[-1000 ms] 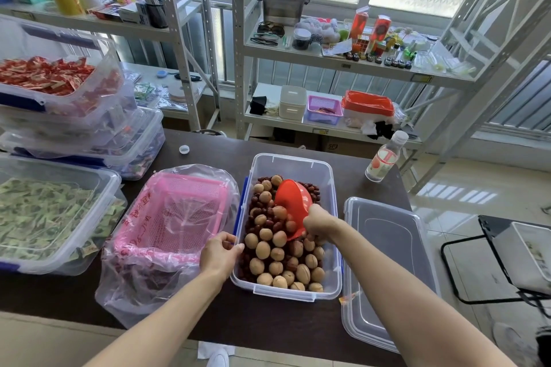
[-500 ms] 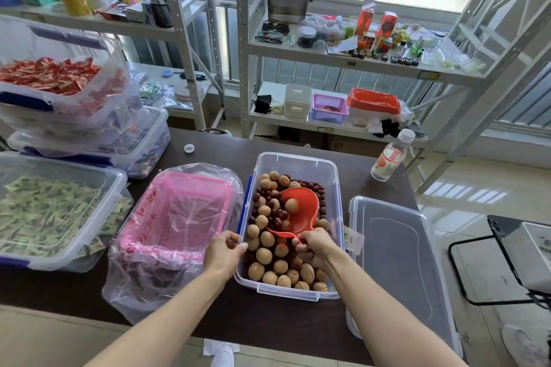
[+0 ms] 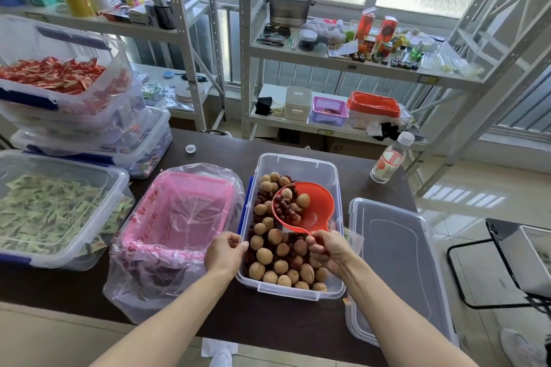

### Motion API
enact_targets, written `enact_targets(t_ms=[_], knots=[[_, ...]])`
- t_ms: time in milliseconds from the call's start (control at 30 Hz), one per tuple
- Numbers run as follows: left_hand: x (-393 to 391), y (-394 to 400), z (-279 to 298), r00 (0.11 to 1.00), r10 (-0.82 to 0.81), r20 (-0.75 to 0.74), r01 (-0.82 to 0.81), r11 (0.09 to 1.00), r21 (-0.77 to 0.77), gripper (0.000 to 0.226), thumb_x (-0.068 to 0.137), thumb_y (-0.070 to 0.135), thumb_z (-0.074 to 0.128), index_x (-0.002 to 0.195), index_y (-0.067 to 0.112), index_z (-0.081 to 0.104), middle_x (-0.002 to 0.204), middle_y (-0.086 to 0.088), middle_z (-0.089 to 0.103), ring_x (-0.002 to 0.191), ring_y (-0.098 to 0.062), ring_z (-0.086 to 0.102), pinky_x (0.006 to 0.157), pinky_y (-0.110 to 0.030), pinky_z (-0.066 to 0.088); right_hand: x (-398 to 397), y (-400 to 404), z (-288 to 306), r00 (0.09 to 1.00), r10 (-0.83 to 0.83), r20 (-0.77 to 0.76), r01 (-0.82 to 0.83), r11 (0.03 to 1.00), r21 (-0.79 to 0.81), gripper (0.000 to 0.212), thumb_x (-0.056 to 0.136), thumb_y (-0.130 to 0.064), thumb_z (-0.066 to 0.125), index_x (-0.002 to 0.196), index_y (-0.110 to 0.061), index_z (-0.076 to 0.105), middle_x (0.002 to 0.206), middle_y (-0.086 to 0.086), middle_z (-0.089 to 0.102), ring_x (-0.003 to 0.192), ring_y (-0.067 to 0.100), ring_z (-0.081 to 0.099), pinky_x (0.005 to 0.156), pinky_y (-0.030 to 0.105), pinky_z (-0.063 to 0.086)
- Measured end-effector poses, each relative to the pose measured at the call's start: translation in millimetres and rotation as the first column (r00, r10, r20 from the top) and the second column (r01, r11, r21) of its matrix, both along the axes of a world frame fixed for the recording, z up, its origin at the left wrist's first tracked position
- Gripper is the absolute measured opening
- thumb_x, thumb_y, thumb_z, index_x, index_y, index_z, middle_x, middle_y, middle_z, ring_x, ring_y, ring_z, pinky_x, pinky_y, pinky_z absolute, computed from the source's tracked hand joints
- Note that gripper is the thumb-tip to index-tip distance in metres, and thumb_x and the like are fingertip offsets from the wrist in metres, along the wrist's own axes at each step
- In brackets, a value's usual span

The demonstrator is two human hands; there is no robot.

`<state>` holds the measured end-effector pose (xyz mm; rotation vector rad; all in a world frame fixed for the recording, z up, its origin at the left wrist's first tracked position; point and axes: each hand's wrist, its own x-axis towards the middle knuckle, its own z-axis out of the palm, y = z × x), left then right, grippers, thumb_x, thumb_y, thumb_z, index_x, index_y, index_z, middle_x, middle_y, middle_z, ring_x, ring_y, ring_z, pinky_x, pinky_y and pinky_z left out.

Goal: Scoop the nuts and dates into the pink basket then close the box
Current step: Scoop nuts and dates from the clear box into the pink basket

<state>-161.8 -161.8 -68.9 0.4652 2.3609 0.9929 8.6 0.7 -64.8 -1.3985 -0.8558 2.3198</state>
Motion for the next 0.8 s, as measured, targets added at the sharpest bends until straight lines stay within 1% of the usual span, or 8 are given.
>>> enact_targets(t_ms=[133, 300, 433, 533, 600, 667, 733, 800], knots=[[3, -1, 4, 0.999, 0.009, -0.032, -0.009, 1.0, -0.023, 0.02, 0.085, 0.028, 0.073, 0.1, 0.016, 0.071, 0.098, -0.001, 0.072, 0.086, -0.015, 0.061, 0.075, -0.027, 0.042, -8, 5, 7, 0.998, -0.005, -0.064, 0.006, 1.0, 0.015, 0.017, 0.09, 0.007, 0.035, 0.081, -0.006, 0.043, 0.058, 0.01, 0.045, 0.028, 0.005, 0.031, 0.027, 0.009, 0.018], [2, -3, 3, 1.0, 0.003, -0.023, -0.003, 1.0, -0.029, 0.021, 0.084, 0.029, 0.073, 0.101, 0.016, 0.071, 0.099, -0.002, 0.072, 0.09, -0.018, 0.065, 0.076, -0.028, 0.045, -21, 3, 21, 0.994, 0.021, -0.106, -0.02, 1.0, 0.015, 0.019, 0.09, 0.006, 0.036, 0.077, -0.005, 0.043, 0.056, 0.009, 0.045, 0.027, 0.004, 0.03, 0.027, 0.008, 0.019], [0, -3, 3, 0.998, 0.011, 0.057, -0.012, 1.0, 0.016, 0.024, 0.084, 0.026, 0.075, 0.103, 0.012, 0.07, 0.098, -0.005, 0.072, 0.089, -0.018, 0.064, 0.077, -0.029, 0.048, -34, -2, 35, 0.984, 0.101, -0.145, -0.095, 0.995, 0.043, 0.021, 0.091, 0.004, 0.036, 0.074, -0.006, 0.043, 0.054, 0.006, 0.045, 0.027, 0.003, 0.029, 0.027, 0.009, 0.018], [-5, -7, 2, 0.993, 0.025, 0.114, -0.032, 0.998, 0.061, 0.025, 0.084, 0.026, 0.075, 0.102, 0.012, 0.069, 0.097, -0.005, 0.072, 0.091, -0.021, 0.067, 0.081, -0.032, 0.052, -49, -6, 46, 0.975, 0.149, -0.164, -0.137, 0.987, 0.083, 0.019, 0.091, 0.005, 0.035, 0.077, -0.005, 0.043, 0.056, 0.008, 0.044, 0.028, 0.003, 0.029, 0.028, 0.007, 0.018], [-11, -12, 4, 0.992, 0.059, 0.11, -0.068, 0.995, 0.077, 0.024, 0.084, 0.026, 0.074, 0.102, 0.012, 0.069, 0.096, -0.005, 0.072, 0.092, -0.023, 0.067, 0.083, -0.033, 0.052, -61, -10, 51, 0.968, 0.182, -0.175, -0.167, 0.982, 0.093, 0.018, 0.091, 0.005, 0.035, 0.079, -0.004, 0.044, 0.057, 0.009, 0.043, 0.028, 0.003, 0.029, 0.028, 0.008, 0.019], [-20, -19, 5, 0.987, 0.118, 0.11, -0.132, 0.983, 0.124, 0.021, 0.086, 0.025, 0.072, 0.101, 0.012, 0.069, 0.096, -0.005, 0.072, 0.093, -0.023, 0.067, 0.085, -0.036, 0.053, -74, -14, 56, 0.959, 0.222, -0.178, -0.205, 0.973, 0.109, 0.019, 0.091, 0.005, 0.035, 0.077, -0.003, 0.045, 0.057, 0.008, 0.044, 0.028, 0.003, 0.029, 0.028, 0.008, 0.019], [-29, -27, 6, 0.975, 0.184, 0.125, -0.204, 0.963, 0.174, 0.015, 0.089, 0.024, 0.069, 0.1, 0.014, 0.068, 0.095, -0.003, 0.071, 0.093, -0.022, 0.066, 0.086, -0.039, 0.055, -87, -20, 59, 0.946, 0.26, -0.194, -0.24, 0.963, 0.121, 0.021, 0.091, 0.006, 0.034, 0.075, -0.003, 0.045, 0.057, 0.008, 0.044, 0.028, 0.004, 0.029, 0.029, 0.008, 0.019], [-38, -36, 7, 0.958, 0.25, 0.141, -0.275, 0.94, 0.203, 0.015, 0.09, 0.024, 0.067, 0.102, 0.015, 0.067, 0.095, -0.002, 0.07, 0.092, -0.021, 0.065, 0.085, -0.039, 0.056, -100, -26, 59, 0.938, 0.284, -0.2, -0.264, 0.957, 0.119, 0.021, 0.091, 0.006, 0.033, 0.076, -0.004, 0.043, 0.059, 0.01, 0.043, 0.027, 0.004, 0.03, 0.03, 0.008, 0.019]])
